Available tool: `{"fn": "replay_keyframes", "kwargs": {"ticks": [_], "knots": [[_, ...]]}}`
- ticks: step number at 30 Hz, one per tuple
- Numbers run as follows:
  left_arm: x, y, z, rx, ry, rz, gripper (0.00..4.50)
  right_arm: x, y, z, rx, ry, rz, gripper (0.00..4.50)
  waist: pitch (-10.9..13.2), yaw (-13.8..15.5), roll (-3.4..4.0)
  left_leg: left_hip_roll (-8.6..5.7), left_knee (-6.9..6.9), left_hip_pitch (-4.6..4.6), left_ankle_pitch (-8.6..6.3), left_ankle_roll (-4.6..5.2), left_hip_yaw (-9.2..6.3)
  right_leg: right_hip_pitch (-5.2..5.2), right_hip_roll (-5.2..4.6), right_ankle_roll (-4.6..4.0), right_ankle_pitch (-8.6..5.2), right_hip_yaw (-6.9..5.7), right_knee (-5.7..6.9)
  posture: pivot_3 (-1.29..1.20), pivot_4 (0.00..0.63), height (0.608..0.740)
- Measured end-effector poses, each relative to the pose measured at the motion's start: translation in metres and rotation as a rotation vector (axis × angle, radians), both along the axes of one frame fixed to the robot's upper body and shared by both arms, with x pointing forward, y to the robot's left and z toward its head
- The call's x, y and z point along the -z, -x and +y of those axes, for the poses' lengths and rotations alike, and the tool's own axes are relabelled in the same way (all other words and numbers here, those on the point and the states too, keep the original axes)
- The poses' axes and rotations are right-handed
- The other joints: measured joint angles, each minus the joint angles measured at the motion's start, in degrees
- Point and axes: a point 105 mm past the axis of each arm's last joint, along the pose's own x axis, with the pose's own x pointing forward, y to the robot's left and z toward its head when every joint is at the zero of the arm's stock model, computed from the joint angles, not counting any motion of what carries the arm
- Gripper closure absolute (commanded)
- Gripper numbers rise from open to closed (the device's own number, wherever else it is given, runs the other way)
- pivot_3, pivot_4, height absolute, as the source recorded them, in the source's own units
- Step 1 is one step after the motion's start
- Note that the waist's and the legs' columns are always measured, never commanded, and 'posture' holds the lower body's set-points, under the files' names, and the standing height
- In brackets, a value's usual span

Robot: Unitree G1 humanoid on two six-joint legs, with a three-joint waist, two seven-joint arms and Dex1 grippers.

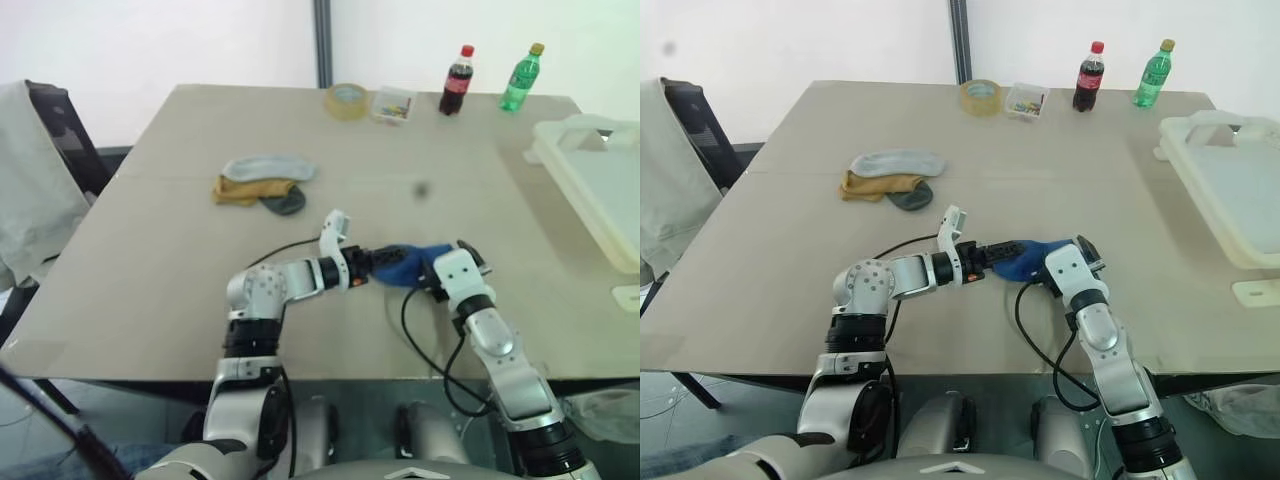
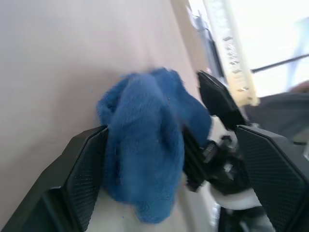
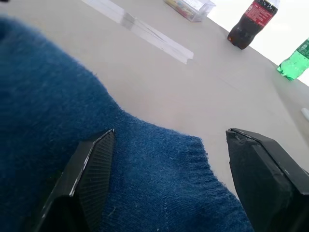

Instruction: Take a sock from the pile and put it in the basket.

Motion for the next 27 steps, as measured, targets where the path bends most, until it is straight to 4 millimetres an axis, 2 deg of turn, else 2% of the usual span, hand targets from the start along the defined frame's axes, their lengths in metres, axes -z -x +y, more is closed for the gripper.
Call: {"fn": "replay_keyframes", "kwargs": {"ticks": [4, 15, 27], "knots": [[0.002, 0.016, -0.007, 0.109, 0.064, 0.085, 0.06, -0.002, -0.002, 0.000, -0.022, 0.019, 0.000, 0.74, 0.06, -0.15, -0.01, 0.01, -0.02, -0.02, 0.00, 0.00, 0.01, -0.03, 0.02, 0.00, 0.00, 0.00, 0.00, 0.00, 0.150, 0.740], [-0.009, 0.011, -0.014, 0.080, 0.206, 0.116, 0.06, -0.005, -0.003, -0.002, -0.028, 0.047, -0.010, 0.74, 0.29, -0.06, -0.09, 0.02, -0.01, -0.09, 0.00, 0.00, 0.01, -0.11, 0.00, -0.02, 0.01, 0.01, 0.00, 0.00, 0.150, 0.740], [-0.025, 0.001, -0.032, 0.074, 0.285, 0.096, 0.06, -0.005, -0.001, -0.006, -0.024, 0.058, -0.009, 0.74, 0.35, 0.02, -0.15, 0.00, -0.02, -0.14, 0.00, 0.01, 0.00, -0.12, 0.00, -0.02, 0.00, 0.00, -0.06, 0.00, 0.150, 0.740]]}}
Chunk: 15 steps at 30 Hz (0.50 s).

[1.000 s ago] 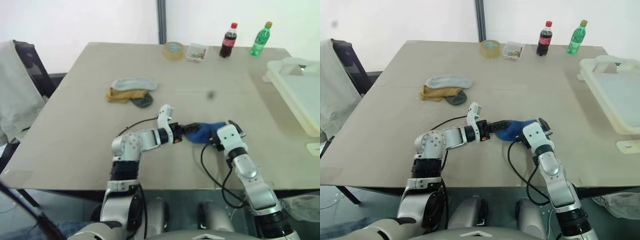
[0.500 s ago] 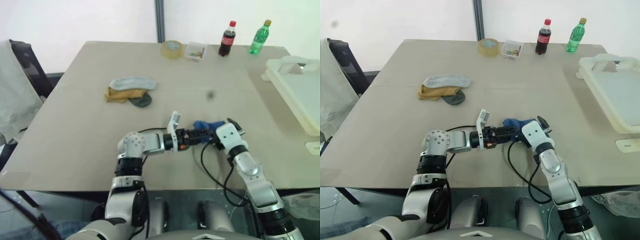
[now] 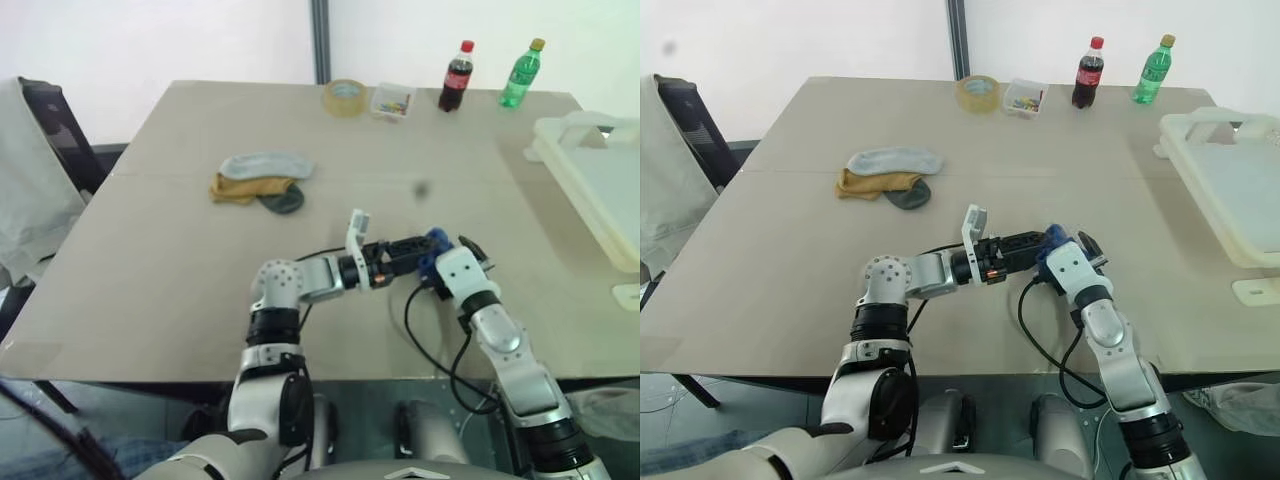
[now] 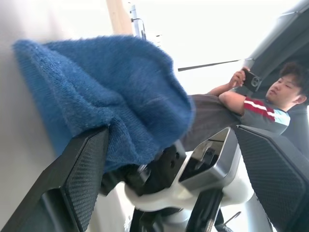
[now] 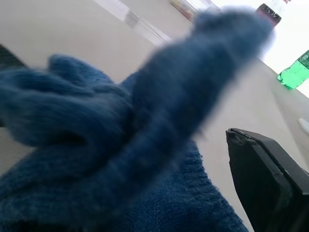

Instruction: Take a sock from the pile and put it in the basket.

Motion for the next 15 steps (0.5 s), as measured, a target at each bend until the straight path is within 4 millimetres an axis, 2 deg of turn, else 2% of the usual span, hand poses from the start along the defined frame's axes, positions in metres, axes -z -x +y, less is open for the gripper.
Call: {"fn": "replay_keyframes", "kwargs": {"ticks": [9, 15], "knots": [[-0.003, -0.005, -0.004, -0.011, 0.012, -0.008, 0.06, -0.006, 0.010, -0.006, -0.056, 0.087, 0.020, 0.74, 0.17, 0.01, 0.00, 0.00, -0.04, -0.05, -0.01, 0.01, 0.00, -0.03, 0.00, 0.00, 0.00, -0.01, -0.06, 0.00, 0.150, 0.740], [-0.004, -0.006, -0.004, -0.012, 0.019, -0.017, 0.06, -0.020, 0.019, -0.024, -0.075, 0.171, 0.046, 0.74, 0.35, 0.00, -0.03, 0.00, -0.04, -0.08, -0.01, 0.01, 0.00, -0.06, 0.00, 0.01, 0.00, -0.02, -0.07, 0.00, 0.150, 0.740]]}}
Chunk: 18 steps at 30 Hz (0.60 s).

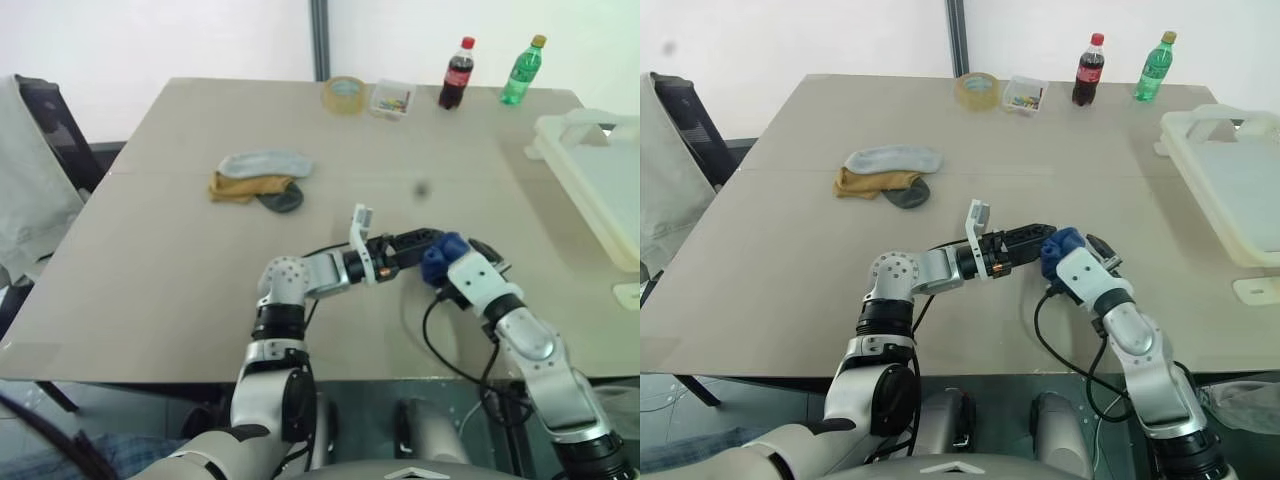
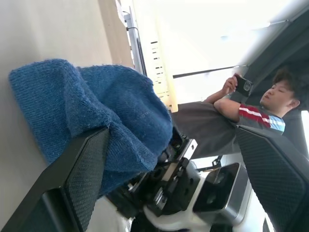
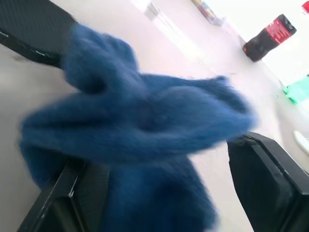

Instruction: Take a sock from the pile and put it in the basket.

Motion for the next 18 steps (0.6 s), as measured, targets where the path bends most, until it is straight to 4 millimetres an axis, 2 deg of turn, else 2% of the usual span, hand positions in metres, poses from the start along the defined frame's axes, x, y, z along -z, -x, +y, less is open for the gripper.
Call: {"fn": "replay_keyframes", "kwargs": {"ticks": [5, 12, 15, 18], "knots": [[-0.001, 0.001, -0.003, 0.013, -0.004, -0.006, 0.06, -0.010, 0.011, -0.007, -0.042, 0.011, 0.038, 0.74, 0.08, 0.11, -0.03, -0.01, -0.01, -0.08, 0.00, 0.00, -0.02, -0.05, 0.00, 0.00, 0.00, -0.03, -0.01, 0.00, 0.150, 0.740], [-0.001, 0.001, -0.015, 0.052, -0.013, -0.021, 0.06, -0.022, 0.029, -0.044, 0.034, -0.113, 0.108, 0.74, 0.13, 0.12, -0.07, -0.02, -0.01, -0.12, 0.00, 0.00, -0.04, -0.07, 0.00, 0.00, 0.00, -0.05, -0.04, 0.00, 0.150, 0.740], [0.000, 0.001, -0.019, 0.066, -0.009, -0.018, 0.00, -0.023, 0.036, -0.043, 0.008, -0.163, 0.147, 0.06, 0.15, 0.03, -0.05, -0.01, -0.01, -0.12, 0.00, 0.01, -0.03, -0.11, 0.00, 0.00, 0.00, -0.04, -0.03, 0.00, 0.150, 0.740], [-0.001, 0.002, -0.024, 0.085, -0.011, -0.026, 0.00, -0.027, 0.041, -0.027, -0.054, -0.235, 0.178, 0.06, 0.16, -0.05, -0.05, 0.03, -0.01, -0.12, 0.00, 0.00, -0.03, -0.13, 0.02, 0.00, 0.00, -0.05, -0.02, 0.00, 0.150, 0.740]]}}
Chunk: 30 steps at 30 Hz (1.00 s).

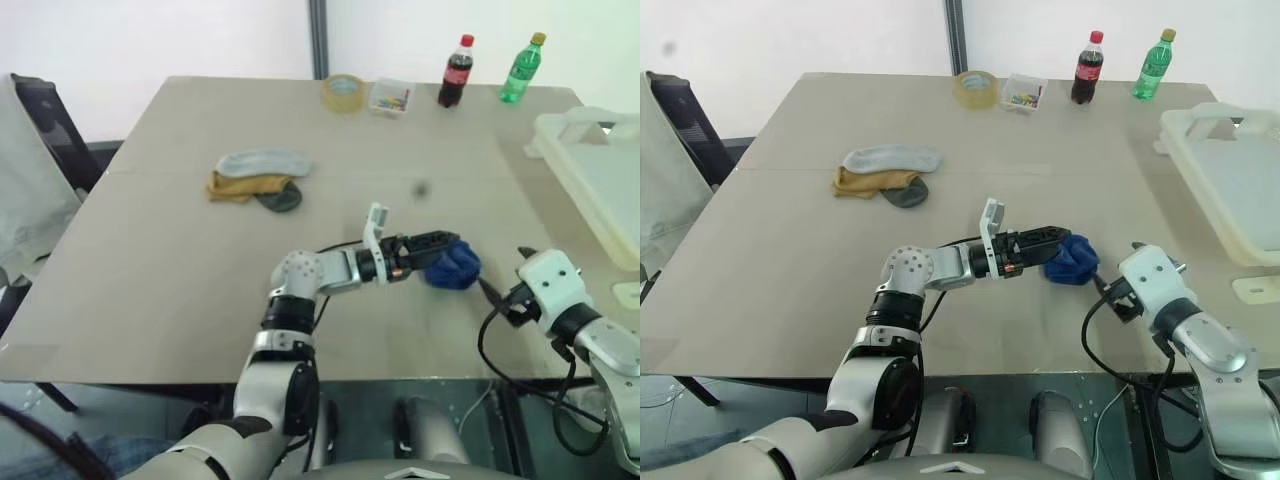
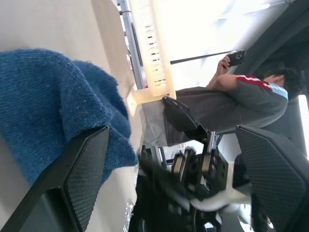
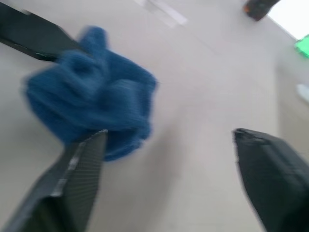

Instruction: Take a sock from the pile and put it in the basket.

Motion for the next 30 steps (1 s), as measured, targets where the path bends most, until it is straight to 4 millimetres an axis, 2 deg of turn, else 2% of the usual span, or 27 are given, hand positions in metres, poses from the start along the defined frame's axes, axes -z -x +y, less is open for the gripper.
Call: {"fn": "replay_keyframes", "kwargs": {"ticks": [4, 7, 14, 21, 30], "knots": [[0.000, 0.001, -0.002, 0.014, -0.004, -0.003, 0.00, -0.005, -0.005, 0.015, -0.045, -0.016, -0.016, 0.06, 0.02, 0.09, -0.01, -0.01, 0.00, -0.02, 0.00, 0.00, 0.01, -0.01, -0.03, 0.00, 0.00, 0.00, 0.00, 0.00, 0.150, 0.740], [-0.002, 0.000, -0.003, 0.016, 0.002, -0.011, 0.00, -0.001, -0.008, 0.023, -0.067, 0.024, -0.013, 0.06, 0.02, 0.22, -0.01, -0.04, 0.00, -0.20, 0.00, 0.00, -0.04, -0.15, -0.04, -0.01, 0.01, -0.03, -0.02, 0.00, 0.150, 0.740], [-0.003, 0.000, -0.003, 0.015, 0.003, -0.013, 0.00, 0.013, -0.024, 0.017, -0.018, 0.085, -0.014, 0.06, 0.02, 0.17, -0.01, -0.29, 0.04, -0.58, 0.02, -0.01, -0.10, -0.47, -0.04, 0.00, 0.02, -0.07, -0.01, 0.00, 0.150, 0.740], [-0.004, 0.000, -0.003, 0.016, 0.002, -0.022, 0.00, 0.004, -0.037, 0.014, 0.046, 0.014, -0.061, 0.06, 0.02, 0.10, -0.01, -0.29, 0.05, -0.58, 0.03, -0.01, -0.10, -0.48, -0.02, 0.03, 0.03, -0.06, 0.06, 0.00, 0.150, 0.740], [-0.006, 0.000, -0.002, 0.013, 0.004, -0.029, 0.00, 0.006, -0.035, 0.019, 0.012, -0.023, -0.032, 0.06, 0.02, 0.10, 0.00, -0.31, 0.07, -0.58, 0.03, -0.01, -0.09, -0.48, -0.02, 0.23, 0.15, -0.05, 0.08, 0.00, 0.150, 0.740]]}}
